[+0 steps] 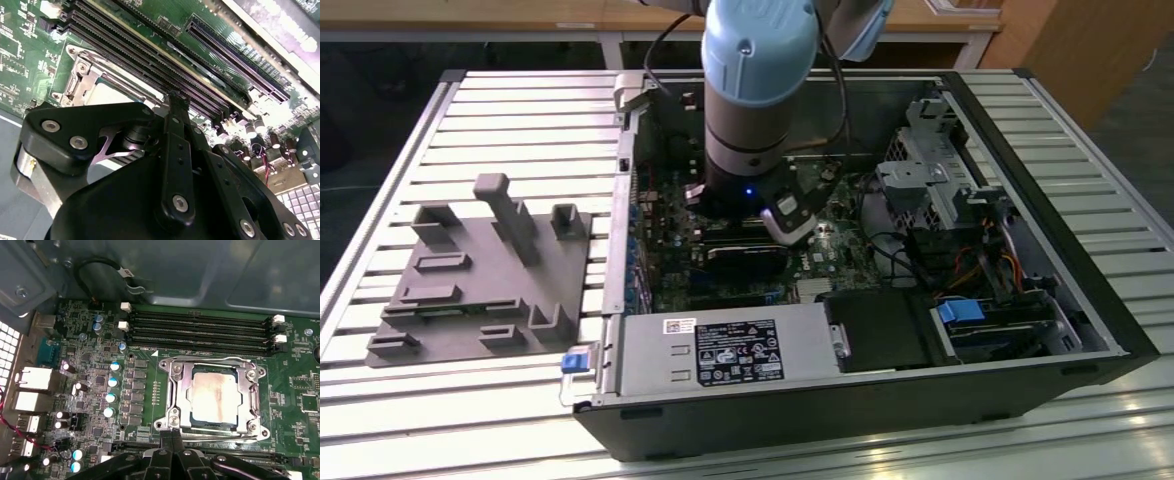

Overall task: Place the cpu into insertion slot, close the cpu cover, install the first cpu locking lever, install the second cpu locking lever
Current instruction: 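Install the second cpu locking lever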

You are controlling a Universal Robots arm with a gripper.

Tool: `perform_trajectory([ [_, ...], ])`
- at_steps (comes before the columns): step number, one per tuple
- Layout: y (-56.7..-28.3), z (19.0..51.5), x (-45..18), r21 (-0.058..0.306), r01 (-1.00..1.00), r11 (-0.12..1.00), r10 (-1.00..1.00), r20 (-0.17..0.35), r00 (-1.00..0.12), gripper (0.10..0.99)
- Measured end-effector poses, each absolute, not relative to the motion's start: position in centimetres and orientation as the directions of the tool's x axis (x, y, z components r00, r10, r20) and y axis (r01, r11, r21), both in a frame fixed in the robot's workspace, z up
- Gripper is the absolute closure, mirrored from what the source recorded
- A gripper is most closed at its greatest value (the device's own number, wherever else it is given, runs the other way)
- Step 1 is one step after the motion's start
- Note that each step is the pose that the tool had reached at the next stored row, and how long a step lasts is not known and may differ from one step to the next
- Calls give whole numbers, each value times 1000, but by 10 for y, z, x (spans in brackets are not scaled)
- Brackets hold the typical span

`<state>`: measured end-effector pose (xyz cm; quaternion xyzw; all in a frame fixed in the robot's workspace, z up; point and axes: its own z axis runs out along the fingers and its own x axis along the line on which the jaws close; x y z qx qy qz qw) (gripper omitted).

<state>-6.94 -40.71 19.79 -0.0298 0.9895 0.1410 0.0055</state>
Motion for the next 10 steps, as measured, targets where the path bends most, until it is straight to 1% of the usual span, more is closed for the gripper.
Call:
perform_trajectory([
  [10,-407,192,-74,303,-60,951,-57,-21,-998,980],
])
